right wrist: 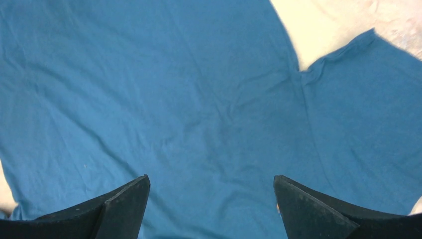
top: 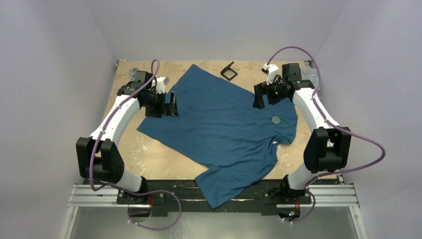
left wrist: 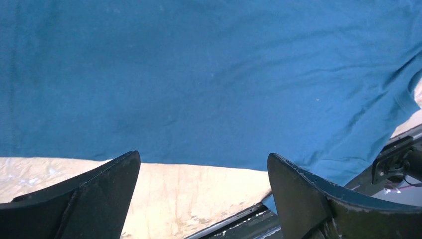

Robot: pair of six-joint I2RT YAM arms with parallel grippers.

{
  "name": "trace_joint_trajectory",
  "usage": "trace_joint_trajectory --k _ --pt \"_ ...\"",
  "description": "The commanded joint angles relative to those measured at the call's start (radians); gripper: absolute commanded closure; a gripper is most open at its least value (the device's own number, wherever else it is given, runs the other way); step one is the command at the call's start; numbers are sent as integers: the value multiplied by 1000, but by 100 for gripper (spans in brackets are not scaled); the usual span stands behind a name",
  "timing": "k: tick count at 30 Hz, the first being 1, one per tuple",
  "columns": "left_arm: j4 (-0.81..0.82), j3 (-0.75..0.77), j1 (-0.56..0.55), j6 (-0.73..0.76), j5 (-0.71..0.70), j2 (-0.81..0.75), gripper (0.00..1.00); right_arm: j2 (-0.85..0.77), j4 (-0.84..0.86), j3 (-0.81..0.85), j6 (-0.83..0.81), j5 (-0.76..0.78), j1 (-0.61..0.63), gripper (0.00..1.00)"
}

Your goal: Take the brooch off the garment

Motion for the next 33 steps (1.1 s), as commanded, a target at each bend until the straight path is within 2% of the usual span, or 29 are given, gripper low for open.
trace_joint_trajectory --k 1,5,7,10,15,25,29,33 --pt "48 7 -29 -21 106 12 0 9 -85 -2 -87 -29 1 1" --pt "99 0 -45 -37 231 128 0 44 -137 -18 -139 4 19 1" --pt "106 25 -59 -53 240 197 0 62 -154 -37 -160 26 32 1" --pt "97 76 -66 -71 225 296 0 87 -154 -64 -175 52 49 1" --pt "50 114 -55 -62 97 371 0 146 -115 -90 -185 85 91 1" --pt "-76 57 88 -2 -12 350 1 249 -80 -59 -158 67 197 1" --pt "-110 48 129 57 -28 283 1 176 -102 -56 -193 0 204 1" --pt "-40 5 149 108 17 110 0 42 -21 -119 -260 51 324 10"
